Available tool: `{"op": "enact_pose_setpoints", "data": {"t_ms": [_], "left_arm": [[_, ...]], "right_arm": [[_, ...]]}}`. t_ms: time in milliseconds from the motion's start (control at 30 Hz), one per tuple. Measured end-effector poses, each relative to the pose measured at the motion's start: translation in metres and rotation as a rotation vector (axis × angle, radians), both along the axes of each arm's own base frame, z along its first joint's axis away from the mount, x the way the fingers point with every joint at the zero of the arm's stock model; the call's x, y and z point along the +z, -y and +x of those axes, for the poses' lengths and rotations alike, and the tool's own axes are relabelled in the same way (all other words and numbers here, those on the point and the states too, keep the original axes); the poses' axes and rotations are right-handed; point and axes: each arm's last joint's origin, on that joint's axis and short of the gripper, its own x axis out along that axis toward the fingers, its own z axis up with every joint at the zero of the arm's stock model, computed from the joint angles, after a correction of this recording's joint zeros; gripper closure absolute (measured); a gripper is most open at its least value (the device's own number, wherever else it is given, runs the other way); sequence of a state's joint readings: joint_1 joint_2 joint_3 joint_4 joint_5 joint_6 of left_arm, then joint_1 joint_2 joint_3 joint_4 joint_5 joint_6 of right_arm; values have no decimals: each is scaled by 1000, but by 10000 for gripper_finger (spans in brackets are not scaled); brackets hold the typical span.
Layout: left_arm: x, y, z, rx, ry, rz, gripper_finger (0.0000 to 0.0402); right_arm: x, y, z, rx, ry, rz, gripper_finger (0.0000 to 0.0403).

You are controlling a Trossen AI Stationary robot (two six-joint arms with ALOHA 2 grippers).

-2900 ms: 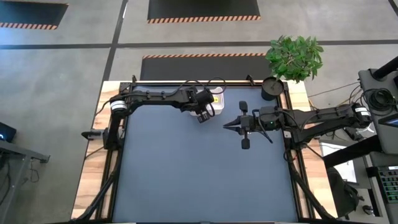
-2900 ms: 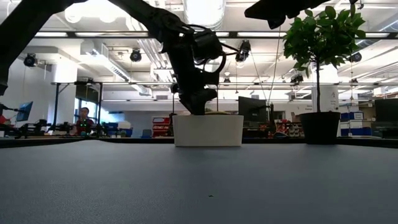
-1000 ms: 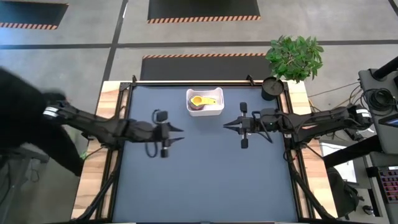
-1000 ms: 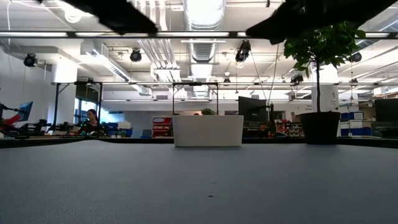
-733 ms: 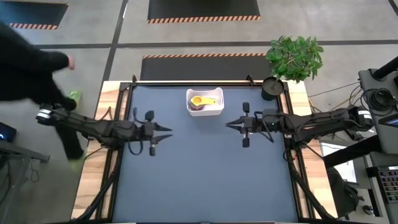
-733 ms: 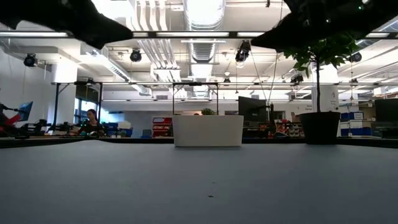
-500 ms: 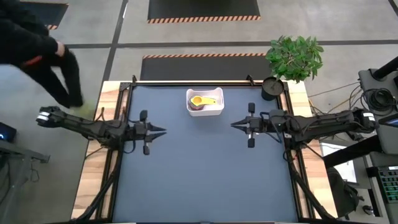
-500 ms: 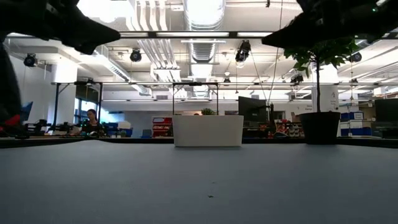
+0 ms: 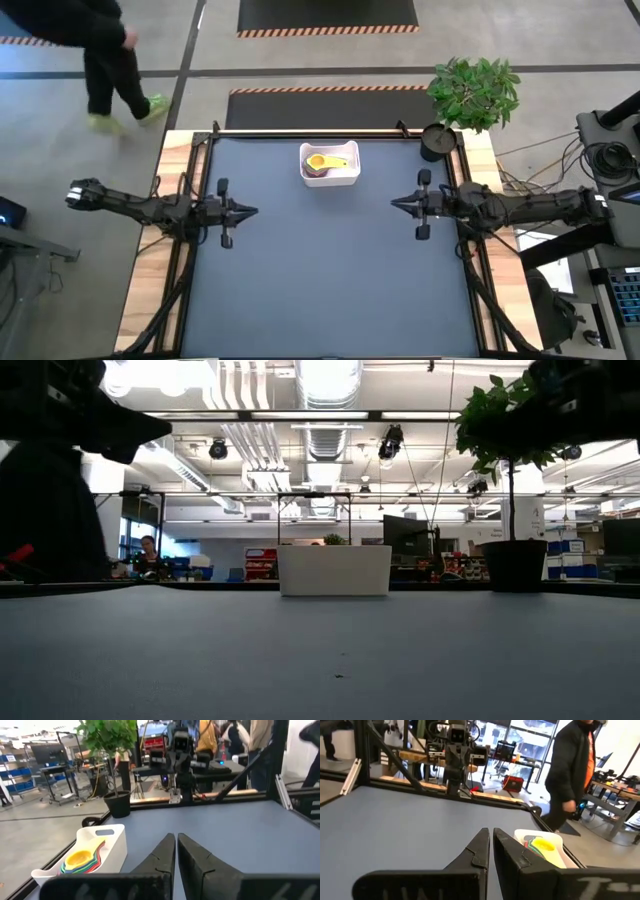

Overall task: Nest measuring cups in basket
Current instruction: Return to Home Position

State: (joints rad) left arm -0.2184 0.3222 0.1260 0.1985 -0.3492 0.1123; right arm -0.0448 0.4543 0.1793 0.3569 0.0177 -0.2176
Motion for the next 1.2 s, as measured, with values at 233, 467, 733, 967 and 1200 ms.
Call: {"op": "enact_pose_setpoints", "data": {"t_ms": [233, 467, 733, 967, 1200], "left_arm": [[3, -2, -9, 0, 85, -17, 401], [1, -4, -20, 0, 97, -11, 402], [-8, -5, -25, 0, 140, -21, 402], [-21, -5, -21, -2, 119, -53, 401], [-22, -5, -21, -3, 113, -65, 401]], "right_arm": [[-9, -1, -23, 0, 123, 2, 390], [-19, -2, -34, 1, 189, 0, 390], [-17, -3, -40, 48, 222, -23, 390], [-19, -3, -43, 51, 202, -23, 390], [-25, -4, -45, 65, 156, -27, 390]]}}
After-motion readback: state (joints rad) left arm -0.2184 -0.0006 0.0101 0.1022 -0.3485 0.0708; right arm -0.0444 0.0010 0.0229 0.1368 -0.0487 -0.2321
